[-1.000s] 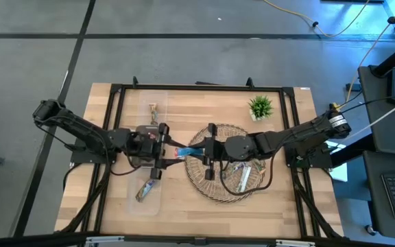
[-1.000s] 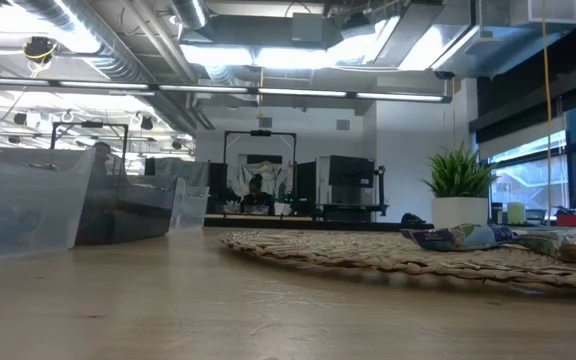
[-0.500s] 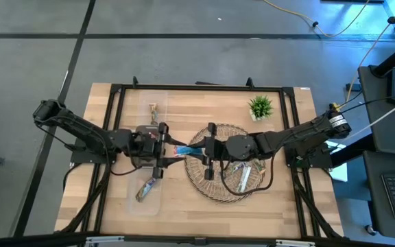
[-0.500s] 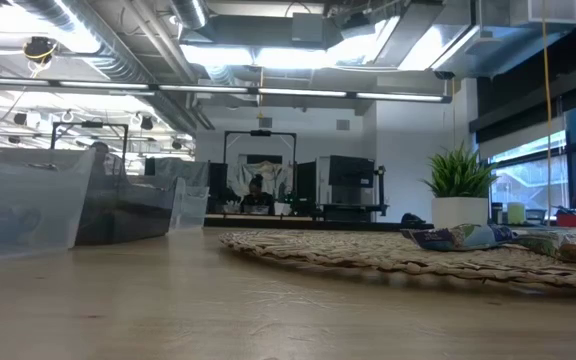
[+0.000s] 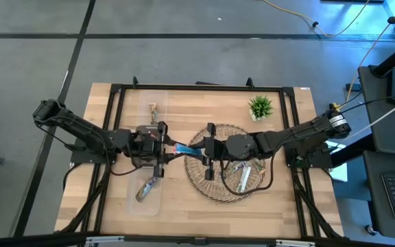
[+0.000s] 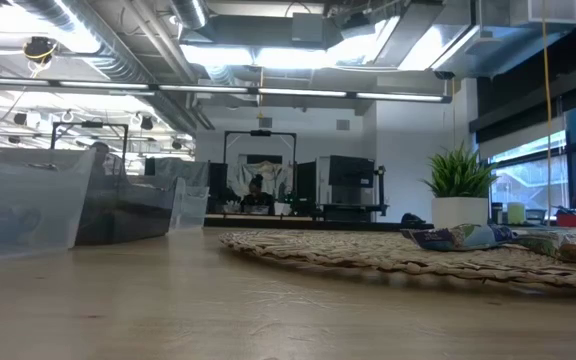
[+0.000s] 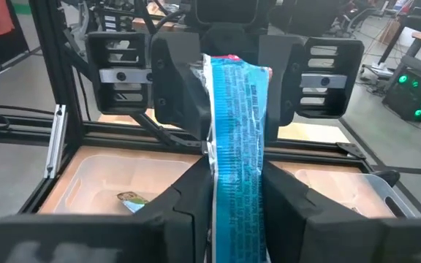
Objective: Pick and place Granola Bars by type
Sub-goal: Put the red granola bar into the black bin
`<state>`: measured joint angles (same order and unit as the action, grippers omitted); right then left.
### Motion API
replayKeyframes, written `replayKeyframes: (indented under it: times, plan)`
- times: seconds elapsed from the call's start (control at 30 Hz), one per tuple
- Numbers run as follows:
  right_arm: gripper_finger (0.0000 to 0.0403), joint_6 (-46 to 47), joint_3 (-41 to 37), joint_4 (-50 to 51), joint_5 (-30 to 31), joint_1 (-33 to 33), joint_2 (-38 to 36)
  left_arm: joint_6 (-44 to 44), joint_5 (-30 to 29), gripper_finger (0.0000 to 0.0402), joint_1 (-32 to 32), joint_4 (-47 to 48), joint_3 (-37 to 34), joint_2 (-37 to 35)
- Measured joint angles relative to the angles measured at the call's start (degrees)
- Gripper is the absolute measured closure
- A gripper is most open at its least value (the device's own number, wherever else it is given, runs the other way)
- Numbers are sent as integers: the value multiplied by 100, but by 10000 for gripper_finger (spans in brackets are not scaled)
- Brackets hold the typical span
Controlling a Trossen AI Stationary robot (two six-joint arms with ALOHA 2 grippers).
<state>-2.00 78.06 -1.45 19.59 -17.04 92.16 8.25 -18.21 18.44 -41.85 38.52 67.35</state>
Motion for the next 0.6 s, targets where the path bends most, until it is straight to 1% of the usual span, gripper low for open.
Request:
replayKeyframes:
  times: [0.17,0.27,0.33,0.47,0.6]
  plan:
    - [301,0,2,7,-20,0,0,-12,-9,312,0,2,0,0]
    - [287,0,10,81,-129,0,0,-17,-25,314,0,12,0,0]
    - [267,69,13,208,-302,4,-2,-20,-109,314,2,43,-3,4]
    - [211,314,15,663,-363,6,-8,-68,-388,314,0,123,-11,9]
    - [163,496,13,1401,-139,-4,-106,-598,-969,314,-4,526,-9,1]
